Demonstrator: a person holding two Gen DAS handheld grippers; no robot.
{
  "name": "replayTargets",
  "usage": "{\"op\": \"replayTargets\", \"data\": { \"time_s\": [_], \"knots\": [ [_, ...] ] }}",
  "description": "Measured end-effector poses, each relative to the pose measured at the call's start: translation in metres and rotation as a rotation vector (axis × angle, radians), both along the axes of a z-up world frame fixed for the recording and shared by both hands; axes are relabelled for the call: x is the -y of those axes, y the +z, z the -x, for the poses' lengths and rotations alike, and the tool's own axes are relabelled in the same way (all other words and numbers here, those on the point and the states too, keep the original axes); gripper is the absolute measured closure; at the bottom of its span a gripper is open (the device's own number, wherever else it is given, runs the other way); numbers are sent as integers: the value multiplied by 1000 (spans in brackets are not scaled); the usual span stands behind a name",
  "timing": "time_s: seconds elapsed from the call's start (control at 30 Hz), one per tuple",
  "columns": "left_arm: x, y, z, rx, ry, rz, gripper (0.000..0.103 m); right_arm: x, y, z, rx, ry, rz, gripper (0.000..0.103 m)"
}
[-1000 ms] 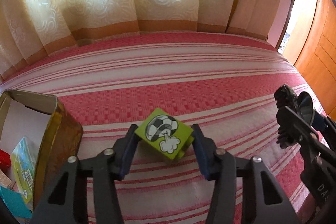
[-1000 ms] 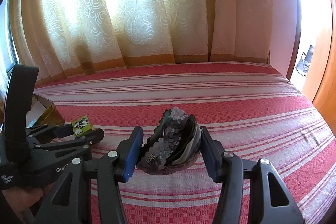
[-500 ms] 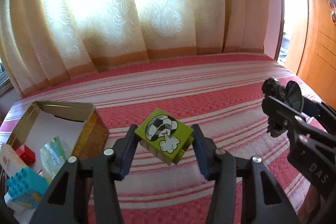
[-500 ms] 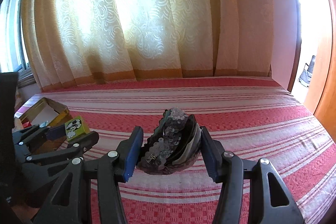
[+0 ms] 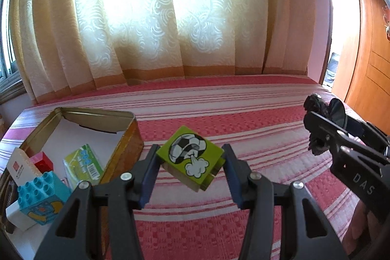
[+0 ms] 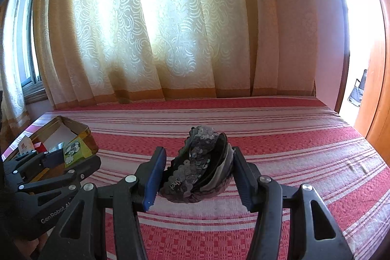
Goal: Organize rigid objects
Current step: 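Carry the green cube and sequined object over the tin tray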
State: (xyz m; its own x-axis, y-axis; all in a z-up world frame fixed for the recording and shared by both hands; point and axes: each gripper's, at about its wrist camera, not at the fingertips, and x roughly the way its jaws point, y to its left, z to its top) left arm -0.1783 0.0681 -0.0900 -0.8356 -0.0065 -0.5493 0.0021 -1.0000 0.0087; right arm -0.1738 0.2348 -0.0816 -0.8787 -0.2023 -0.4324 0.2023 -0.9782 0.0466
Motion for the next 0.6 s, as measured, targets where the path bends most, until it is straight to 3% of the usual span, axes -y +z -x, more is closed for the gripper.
{"op": "replayTargets", "data": {
  "time_s": [0.27, 0.6],
  "knots": [
    [-5, 8, -17, -57, 3, 46, 52, 8, 4, -12, -33, 11, -22, 47],
    [1, 10, -26, -69, 5, 24, 52, 15, 6, -22, -63, 20, -47, 47]
  ]
}}
